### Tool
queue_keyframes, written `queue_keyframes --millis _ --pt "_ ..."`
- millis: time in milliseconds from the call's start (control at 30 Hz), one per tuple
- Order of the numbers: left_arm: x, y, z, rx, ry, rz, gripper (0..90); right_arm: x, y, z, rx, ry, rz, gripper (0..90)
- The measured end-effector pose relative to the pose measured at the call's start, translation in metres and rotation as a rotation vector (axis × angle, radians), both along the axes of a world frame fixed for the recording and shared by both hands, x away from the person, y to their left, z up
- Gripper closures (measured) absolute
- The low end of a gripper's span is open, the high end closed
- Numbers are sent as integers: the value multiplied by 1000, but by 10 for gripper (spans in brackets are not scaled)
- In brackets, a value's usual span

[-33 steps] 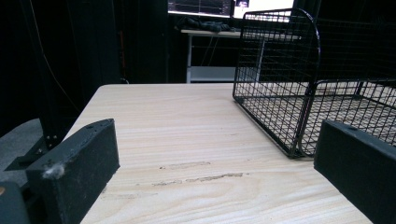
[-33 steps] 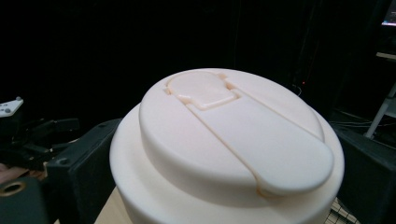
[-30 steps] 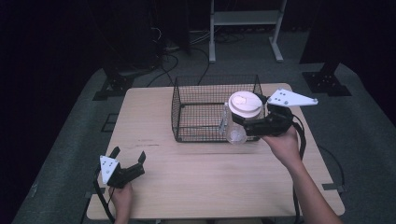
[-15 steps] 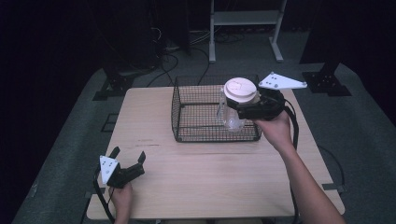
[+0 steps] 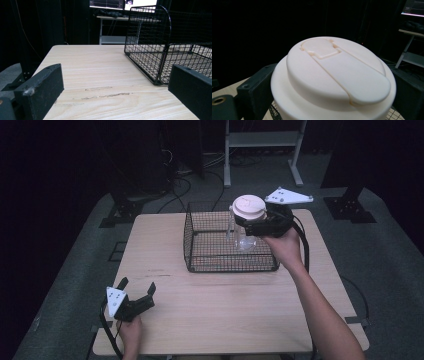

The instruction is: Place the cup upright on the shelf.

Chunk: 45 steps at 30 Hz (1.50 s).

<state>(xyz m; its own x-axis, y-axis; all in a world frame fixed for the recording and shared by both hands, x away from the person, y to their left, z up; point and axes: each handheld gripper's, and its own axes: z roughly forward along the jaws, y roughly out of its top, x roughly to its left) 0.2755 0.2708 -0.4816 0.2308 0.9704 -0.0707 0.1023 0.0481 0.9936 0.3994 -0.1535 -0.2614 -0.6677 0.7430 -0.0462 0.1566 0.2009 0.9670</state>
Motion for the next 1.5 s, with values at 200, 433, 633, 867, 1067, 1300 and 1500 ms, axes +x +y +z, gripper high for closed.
queue_keyframes --millis 200,433,633,867,1067,1300,1500 --pt "0 1 0 1 0 -1 0 15 8 -2 -7 5 -17 44" --pt "0 0 0 0 -1 0 0 27 12 -8 -1 13 -37 44" --pt "0 1 0 -3 2 4 0 40 16 -19 13 27 -60 44" --pt "0 2 0 -3 1 2 0 51 19 -28 22 45 -78 44" --pt "0 2 0 -6 1 2 0 61 21 -35 33 46 -86 44" --pt "0 2 0 -8 1 3 0 69 25 -42 28 52 -94 44" --pt "0 2 0 -9 4 0 0 82 28 -55 12 74 -97 44"
